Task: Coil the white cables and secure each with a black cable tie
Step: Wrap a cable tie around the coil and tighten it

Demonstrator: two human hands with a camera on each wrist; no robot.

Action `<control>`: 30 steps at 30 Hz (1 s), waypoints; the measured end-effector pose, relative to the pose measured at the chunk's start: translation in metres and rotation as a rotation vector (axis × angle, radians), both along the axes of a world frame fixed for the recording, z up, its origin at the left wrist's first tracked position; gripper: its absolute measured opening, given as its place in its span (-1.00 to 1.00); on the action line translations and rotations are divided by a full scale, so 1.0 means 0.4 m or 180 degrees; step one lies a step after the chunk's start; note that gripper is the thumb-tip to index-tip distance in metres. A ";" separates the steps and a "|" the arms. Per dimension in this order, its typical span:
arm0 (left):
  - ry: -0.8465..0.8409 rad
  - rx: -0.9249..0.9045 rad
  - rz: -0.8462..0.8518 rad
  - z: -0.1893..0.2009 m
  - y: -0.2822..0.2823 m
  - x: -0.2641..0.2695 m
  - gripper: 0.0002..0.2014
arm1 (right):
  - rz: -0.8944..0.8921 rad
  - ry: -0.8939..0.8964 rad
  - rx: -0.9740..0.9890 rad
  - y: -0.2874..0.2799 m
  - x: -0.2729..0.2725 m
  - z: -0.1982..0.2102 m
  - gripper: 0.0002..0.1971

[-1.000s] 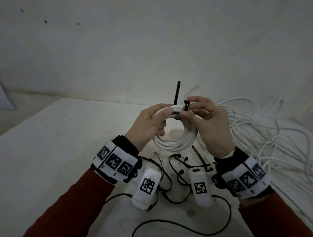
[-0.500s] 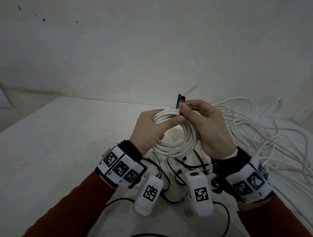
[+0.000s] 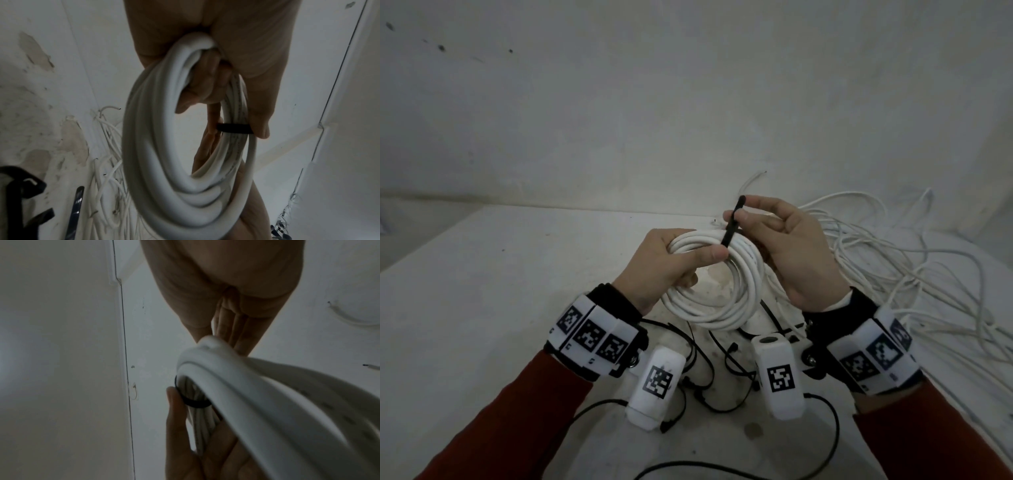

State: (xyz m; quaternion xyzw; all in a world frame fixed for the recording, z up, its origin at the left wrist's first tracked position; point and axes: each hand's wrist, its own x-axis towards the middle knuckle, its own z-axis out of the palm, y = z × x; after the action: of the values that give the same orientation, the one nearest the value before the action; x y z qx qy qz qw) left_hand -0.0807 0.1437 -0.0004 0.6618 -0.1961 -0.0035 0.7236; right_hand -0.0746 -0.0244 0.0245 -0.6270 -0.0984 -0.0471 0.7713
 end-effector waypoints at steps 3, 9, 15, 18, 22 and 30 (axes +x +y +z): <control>-0.0021 -0.0049 -0.0169 -0.003 0.001 -0.002 -0.93 | -0.0086 -0.0136 0.0029 -0.003 0.000 -0.002 -0.83; 0.0086 -0.0586 -0.0385 -0.016 -0.010 0.007 -0.62 | -0.0354 -0.0926 -0.0680 -0.020 -0.002 0.009 -0.89; 0.0109 -0.0608 -0.0410 -0.024 -0.018 0.008 -0.60 | -0.0514 -0.1377 -0.1475 -0.029 0.001 0.008 -0.84; 0.0148 -0.0626 -0.0388 -0.021 -0.015 0.010 -0.58 | -0.0501 -0.1529 -0.1419 -0.033 -0.004 0.014 -0.85; 0.0197 -0.0645 -0.0340 -0.019 -0.008 0.014 -0.57 | -0.0513 -0.1685 -0.1323 -0.032 -0.010 0.021 -0.86; 0.0204 -0.0517 -0.0312 -0.019 -0.005 0.015 -0.62 | -0.0418 -0.1805 -0.1493 -0.036 -0.004 0.020 -0.75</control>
State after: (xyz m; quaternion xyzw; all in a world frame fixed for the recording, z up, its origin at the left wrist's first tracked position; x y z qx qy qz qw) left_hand -0.0746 0.1415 -0.0080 0.5901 -0.2047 -0.0441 0.7797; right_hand -0.0762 -0.0387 0.0324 -0.7537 -0.2759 -0.2444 0.5442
